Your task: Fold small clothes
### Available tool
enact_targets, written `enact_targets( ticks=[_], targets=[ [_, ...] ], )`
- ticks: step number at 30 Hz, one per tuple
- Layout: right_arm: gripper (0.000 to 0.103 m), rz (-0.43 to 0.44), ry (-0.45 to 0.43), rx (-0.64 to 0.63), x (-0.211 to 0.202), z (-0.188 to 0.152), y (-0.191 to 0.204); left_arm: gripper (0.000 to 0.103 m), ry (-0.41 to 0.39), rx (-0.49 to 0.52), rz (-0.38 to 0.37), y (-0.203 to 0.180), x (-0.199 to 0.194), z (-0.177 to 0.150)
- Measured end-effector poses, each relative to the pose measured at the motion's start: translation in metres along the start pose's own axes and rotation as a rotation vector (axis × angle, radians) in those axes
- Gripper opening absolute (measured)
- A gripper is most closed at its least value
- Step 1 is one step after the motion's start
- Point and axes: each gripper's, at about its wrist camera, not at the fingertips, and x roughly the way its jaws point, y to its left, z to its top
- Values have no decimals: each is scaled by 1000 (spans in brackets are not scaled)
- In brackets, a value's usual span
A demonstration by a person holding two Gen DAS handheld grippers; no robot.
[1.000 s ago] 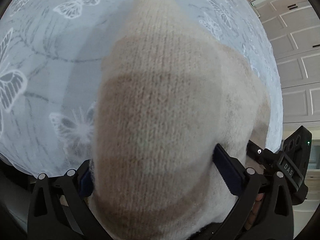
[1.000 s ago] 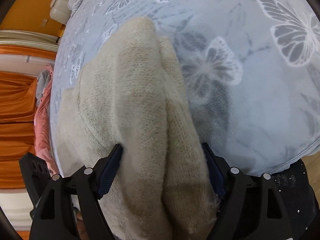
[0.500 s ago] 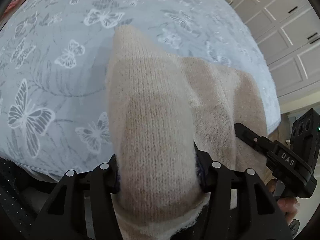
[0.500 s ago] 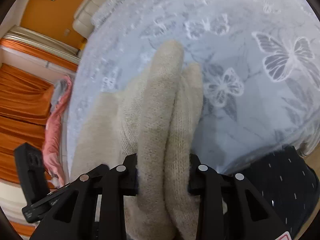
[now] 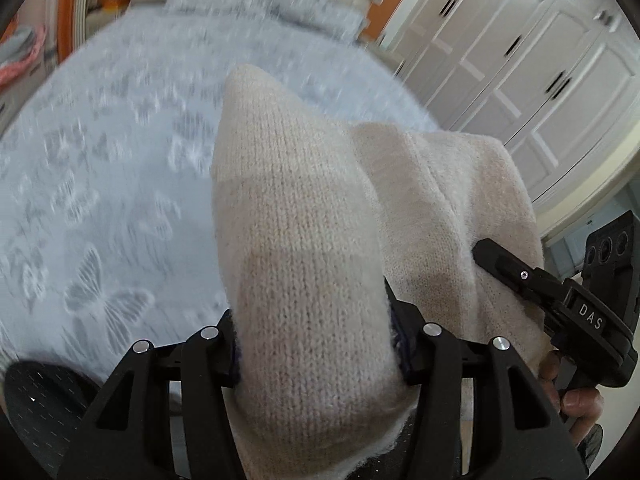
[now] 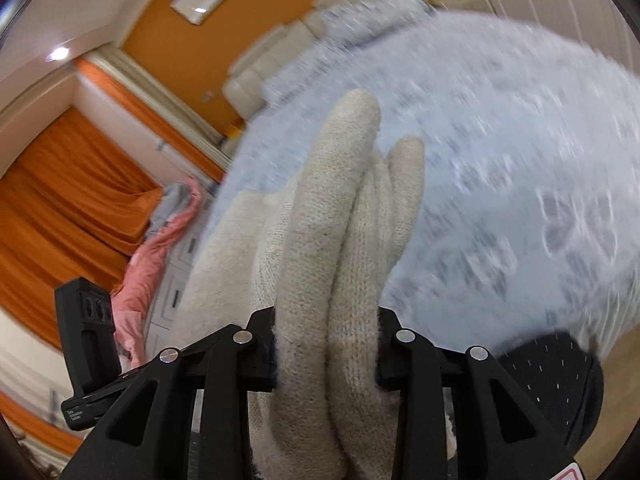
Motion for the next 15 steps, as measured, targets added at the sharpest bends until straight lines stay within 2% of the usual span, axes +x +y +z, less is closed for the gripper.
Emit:
enact_targets(
  ticks=[7,15],
  targets=[
    [31,139,-152,-156,-38,29,92,52,-233,70,-44,15,-100,41],
    [31,274,-269,-281,-51,60,173,54,-406,114,-32,36,-166,75]
  ],
)
